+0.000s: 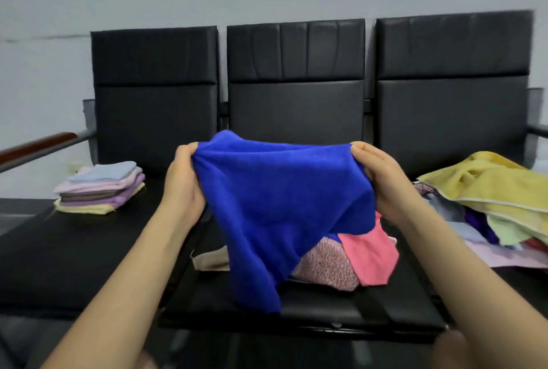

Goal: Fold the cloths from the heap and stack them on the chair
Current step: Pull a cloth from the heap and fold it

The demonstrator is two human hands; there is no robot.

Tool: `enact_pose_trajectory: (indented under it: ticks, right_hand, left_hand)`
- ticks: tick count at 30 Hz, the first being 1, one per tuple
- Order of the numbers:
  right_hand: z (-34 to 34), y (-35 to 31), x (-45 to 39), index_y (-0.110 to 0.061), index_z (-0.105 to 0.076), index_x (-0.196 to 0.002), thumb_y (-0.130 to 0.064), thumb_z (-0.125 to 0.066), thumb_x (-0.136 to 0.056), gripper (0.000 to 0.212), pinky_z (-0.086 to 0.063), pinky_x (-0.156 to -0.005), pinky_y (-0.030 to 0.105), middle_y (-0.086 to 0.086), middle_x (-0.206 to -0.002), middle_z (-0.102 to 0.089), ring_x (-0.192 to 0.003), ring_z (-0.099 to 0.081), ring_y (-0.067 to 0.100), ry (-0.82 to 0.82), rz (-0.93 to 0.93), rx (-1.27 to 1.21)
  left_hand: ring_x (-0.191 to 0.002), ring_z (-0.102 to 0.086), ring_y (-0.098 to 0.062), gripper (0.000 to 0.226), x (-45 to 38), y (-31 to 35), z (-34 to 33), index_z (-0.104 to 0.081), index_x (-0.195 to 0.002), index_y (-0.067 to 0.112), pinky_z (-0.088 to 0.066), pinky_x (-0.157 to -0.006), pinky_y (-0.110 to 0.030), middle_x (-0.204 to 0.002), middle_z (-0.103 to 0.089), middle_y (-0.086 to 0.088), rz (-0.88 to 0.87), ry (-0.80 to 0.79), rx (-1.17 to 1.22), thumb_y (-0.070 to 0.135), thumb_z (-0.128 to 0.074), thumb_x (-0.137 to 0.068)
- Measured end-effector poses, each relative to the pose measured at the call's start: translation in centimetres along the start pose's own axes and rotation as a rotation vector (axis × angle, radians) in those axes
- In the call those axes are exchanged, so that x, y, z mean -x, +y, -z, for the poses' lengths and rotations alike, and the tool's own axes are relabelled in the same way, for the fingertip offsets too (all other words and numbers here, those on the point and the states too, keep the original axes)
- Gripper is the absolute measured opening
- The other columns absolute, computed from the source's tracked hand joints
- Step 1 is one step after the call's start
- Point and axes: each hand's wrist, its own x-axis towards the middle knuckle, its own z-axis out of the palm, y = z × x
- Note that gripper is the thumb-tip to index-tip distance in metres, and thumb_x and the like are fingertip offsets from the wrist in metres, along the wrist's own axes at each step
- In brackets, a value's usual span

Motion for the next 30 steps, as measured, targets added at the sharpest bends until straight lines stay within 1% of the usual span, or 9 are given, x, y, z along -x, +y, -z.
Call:
enact_pose_trajectory:
  ticks: [3, 5, 8, 11, 13, 16, 21, 26, 30]
  right_hand:
    - [-0.4, -2.9, 0.4, -0.013, -0.054, -0.083, -0.018, -0.045, -0.100, 0.021, -0.035, -0.056, 0.021, -0.005, -0.064, -0.047, -0.061, -0.038, 0.006, -0.071, -0.009, -0.078]
    - [-0.7, -4.3, 0.7, -0.017, -0.052, -0.073, -0.023, -0.050, -0.098, 0.025, -0.031, -0.059, 0.027, -0.003, -0.064, -0.039, -0.064, -0.028, 0.009, -0.071, -0.056, -0.146]
    - [-1.3, -5.9, 0.8, -0.020, -0.050, -0.049, -0.023, -0.052, -0.096, 0.046, -0.038, -0.048, 0.020, -0.008, -0.047, -0.041, -0.046, -0.039, 0.006, -0.023, -0.149, -0.217]
    - [-0.1, -6.5, -0.7, -0.021, -0.047, -0.055, -0.026, -0.058, -0.091, 0.038, -0.033, -0.050, 0.023, -0.008, -0.049, -0.040, -0.048, -0.038, 0.008, -0.003, -0.225, -0.170]
    - [2.0, -5.6, -2.8, -0.020, -0.053, -0.063, -0.023, -0.057, -0.092, 0.029, -0.034, -0.055, 0.025, -0.007, -0.055, -0.048, -0.052, -0.045, 0.009, 0.005, -0.215, 0.059]
    - [5.0, -2.2, -6.3, -0.016, -0.063, -0.075, -0.016, -0.060, -0.092, 0.018, -0.043, -0.064, 0.022, -0.003, -0.072, -0.061, -0.069, -0.054, 0.010, 0.131, -0.162, 0.615]
    - [8.5, 6.6, -11.0, -0.016, -0.065, -0.081, -0.020, -0.059, -0.091, 0.013, -0.046, -0.075, 0.031, 0.002, -0.087, -0.066, -0.089, -0.061, 0.021, 0.120, -0.229, 1.195]
    - [9.3, 11.6, -14.1, -0.021, -0.064, -0.090, -0.024, -0.053, -0.093, 0.012, -0.047, -0.074, 0.033, 0.002, -0.096, -0.067, -0.088, -0.059, 0.021, 0.170, -0.218, 1.332]
    - [8.9, 13.8, -15.1, -0.017, -0.062, -0.098, -0.025, -0.051, -0.095, 0.014, -0.040, -0.068, 0.031, -0.002, -0.087, -0.061, -0.085, -0.058, 0.022, 0.370, -0.056, 1.248]
  left_hand:
    - [-0.059, -0.042, -0.008, 0.021, 1.6, 1.6, -1.3, -0.046, -0.067, 0.024, -0.035, -0.057, -0.025, -0.067, -0.042, 0.006, -0.029, -0.116, 0.044, 0.029, -0.049, -0.088]
    - [-0.055, -0.039, -0.007, 0.026, 2.2, 2.1, -2.0, -0.044, -0.064, 0.026, -0.032, -0.054, -0.025, -0.063, -0.039, 0.009, -0.028, -0.158, 0.041, 0.032, -0.050, -0.089]
    - [-0.058, -0.039, -0.007, 0.023, 1.7, 1.9, -2.1, -0.047, -0.067, 0.027, -0.033, -0.055, -0.026, -0.066, -0.041, 0.008, -0.025, -0.162, 0.049, 0.035, -0.056, -0.086]
    - [-0.059, -0.046, -0.007, 0.018, 0.7, 0.5, -2.5, -0.054, -0.074, 0.023, -0.039, -0.054, -0.023, -0.068, -0.050, 0.006, -0.057, -0.110, 0.021, 0.029, -0.057, -0.090]
    - [-0.067, -0.056, -0.009, 0.015, -0.3, -1.6, -2.1, -0.063, -0.085, 0.019, -0.046, -0.061, -0.025, -0.076, -0.063, 0.002, -0.080, -0.051, -0.135, 0.024, -0.054, -0.096]
    - [-0.087, -0.062, -0.016, 0.019, -2.8, -6.0, -0.6, -0.065, -0.099, 0.017, -0.049, -0.075, -0.031, -0.097, -0.067, -0.002, -0.051, -0.012, -0.526, 0.027, -0.049, -0.099]
    - [-0.077, -0.057, -0.022, 0.016, -8.0, -13.2, 2.4, -0.063, -0.093, 0.014, -0.048, -0.069, -0.035, -0.082, -0.063, -0.004, 0.043, 0.033, -0.918, 0.023, -0.050, -0.097]
    - [-0.071, -0.056, -0.025, 0.016, -11.4, -16.4, 3.6, -0.059, -0.082, 0.017, -0.046, -0.066, -0.035, -0.073, -0.060, -0.005, 0.064, 0.096, -0.959, 0.023, -0.051, -0.094]
    - [-0.053, -0.040, -0.017, 0.020, -12.7, -17.0, 2.7, -0.056, -0.077, 0.015, -0.029, -0.048, -0.027, -0.059, -0.046, -0.002, 0.098, 0.135, -0.708, 0.016, -0.046, -0.094]
